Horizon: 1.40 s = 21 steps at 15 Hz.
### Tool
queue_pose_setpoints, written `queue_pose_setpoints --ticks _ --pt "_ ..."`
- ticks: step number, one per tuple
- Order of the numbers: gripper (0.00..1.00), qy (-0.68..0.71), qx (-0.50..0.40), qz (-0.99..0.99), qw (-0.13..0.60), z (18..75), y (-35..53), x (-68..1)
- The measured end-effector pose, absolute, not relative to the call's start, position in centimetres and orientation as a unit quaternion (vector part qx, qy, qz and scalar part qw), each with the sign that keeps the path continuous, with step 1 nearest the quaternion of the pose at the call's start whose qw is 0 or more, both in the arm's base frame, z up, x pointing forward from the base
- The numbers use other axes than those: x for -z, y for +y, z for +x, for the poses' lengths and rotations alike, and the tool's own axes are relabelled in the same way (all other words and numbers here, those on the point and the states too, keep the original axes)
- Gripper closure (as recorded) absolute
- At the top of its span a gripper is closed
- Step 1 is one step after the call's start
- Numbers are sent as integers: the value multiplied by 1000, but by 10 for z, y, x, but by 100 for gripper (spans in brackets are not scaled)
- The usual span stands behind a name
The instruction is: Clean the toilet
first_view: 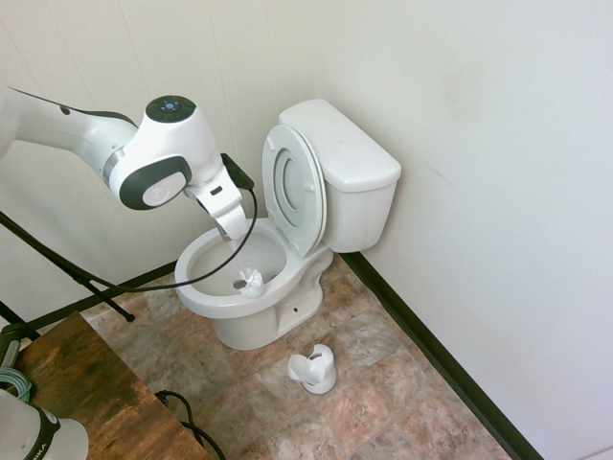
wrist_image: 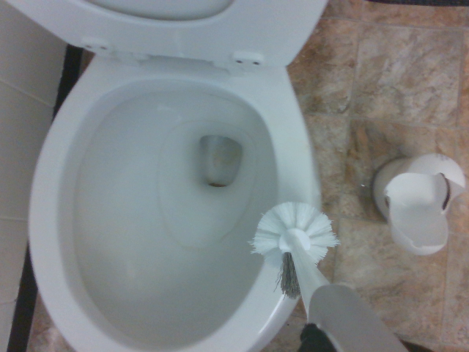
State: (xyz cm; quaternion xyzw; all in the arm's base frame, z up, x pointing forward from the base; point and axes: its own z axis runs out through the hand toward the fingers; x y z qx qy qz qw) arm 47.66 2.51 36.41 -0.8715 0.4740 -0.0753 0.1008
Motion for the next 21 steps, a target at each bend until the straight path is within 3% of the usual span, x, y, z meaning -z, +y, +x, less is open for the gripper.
queue_pose_setpoints --ticks 6,15,21 --pt "100 457 83 -877 119 490 82 -335" --pt "100 504 109 -847 131 599 114 -238" --pt "100 516 118 -841 117 632 142 -186"
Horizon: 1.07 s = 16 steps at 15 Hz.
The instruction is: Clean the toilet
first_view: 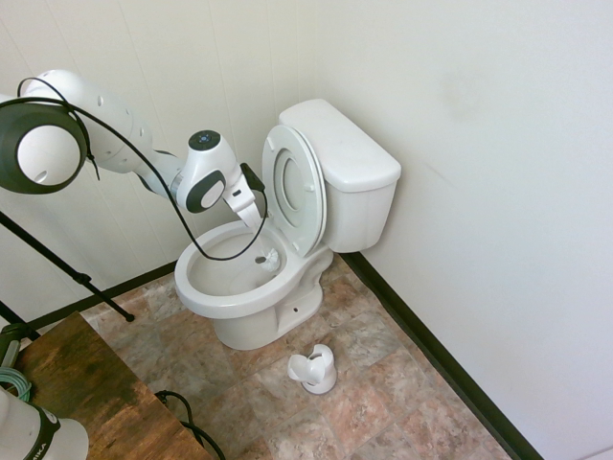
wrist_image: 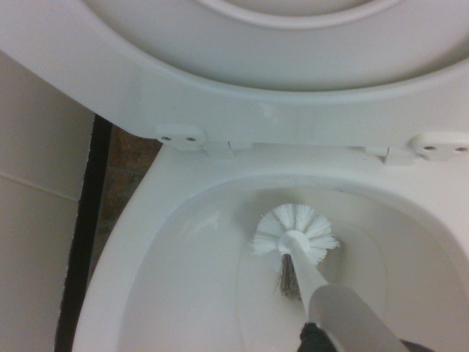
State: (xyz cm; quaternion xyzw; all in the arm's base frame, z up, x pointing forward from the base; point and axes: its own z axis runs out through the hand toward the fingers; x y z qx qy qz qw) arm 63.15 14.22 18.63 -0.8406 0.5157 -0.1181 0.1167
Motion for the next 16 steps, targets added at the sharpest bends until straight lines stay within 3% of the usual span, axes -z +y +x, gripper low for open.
queue_pose_setpoints --ticks 10,16 --pt "100 503 101 -849 126 627 173 -164" --pt "100 469 60 -872 128 594 164 -161"
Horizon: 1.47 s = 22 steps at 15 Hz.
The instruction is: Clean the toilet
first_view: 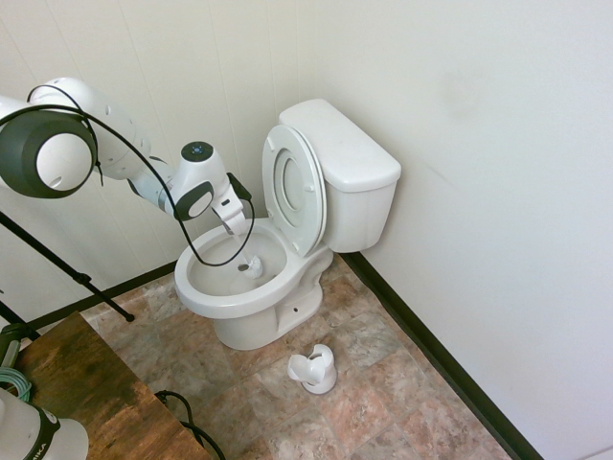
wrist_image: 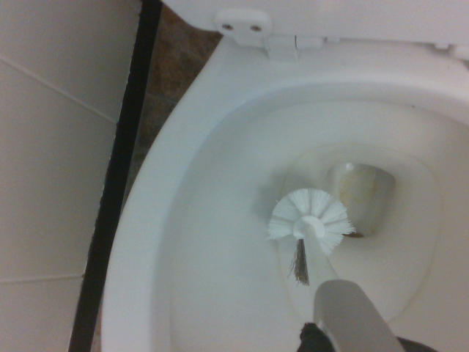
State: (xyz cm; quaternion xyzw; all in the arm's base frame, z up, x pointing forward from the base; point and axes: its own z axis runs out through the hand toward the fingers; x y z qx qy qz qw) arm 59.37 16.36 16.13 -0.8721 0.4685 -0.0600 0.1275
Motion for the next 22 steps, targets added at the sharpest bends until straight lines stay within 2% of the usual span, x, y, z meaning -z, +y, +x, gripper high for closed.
queue_pose_setpoints --ticks 11,19,22 --pt "100 440 -17 -893 97 556 127 -153" --pt "100 471 -17 -878 86 563 58 -158" --pt "100 491 3 -866 97 583 41 -167"
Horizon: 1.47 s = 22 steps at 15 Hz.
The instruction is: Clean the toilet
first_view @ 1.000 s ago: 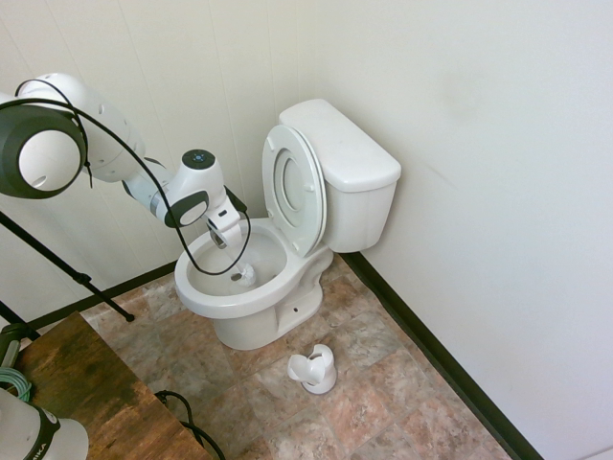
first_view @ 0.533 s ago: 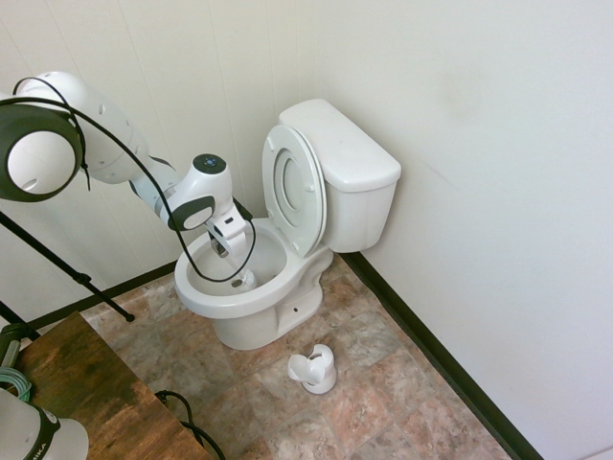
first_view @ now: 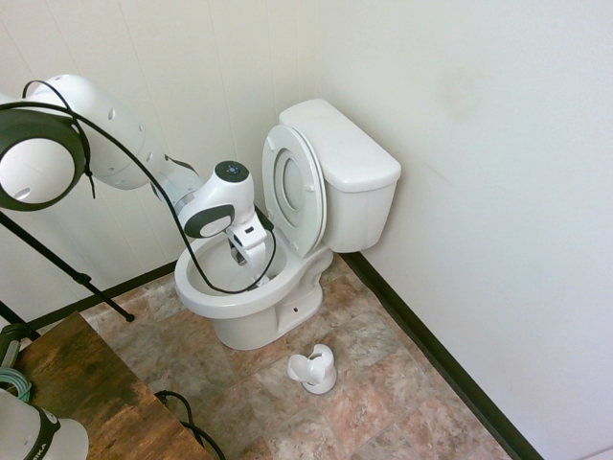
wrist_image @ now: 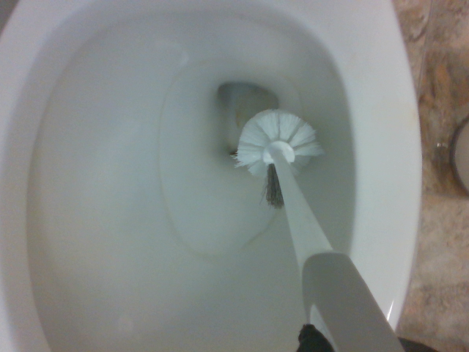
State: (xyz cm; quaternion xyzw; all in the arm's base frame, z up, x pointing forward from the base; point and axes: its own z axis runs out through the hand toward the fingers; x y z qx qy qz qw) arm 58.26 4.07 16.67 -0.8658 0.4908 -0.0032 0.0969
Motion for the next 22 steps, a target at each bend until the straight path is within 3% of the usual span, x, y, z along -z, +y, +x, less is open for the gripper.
queue_pose_setpoints --ticks 11,22 --pt "100 518 79 -839 147 628 72 -169" --pt "100 520 69 -836 162 603 81 -191"
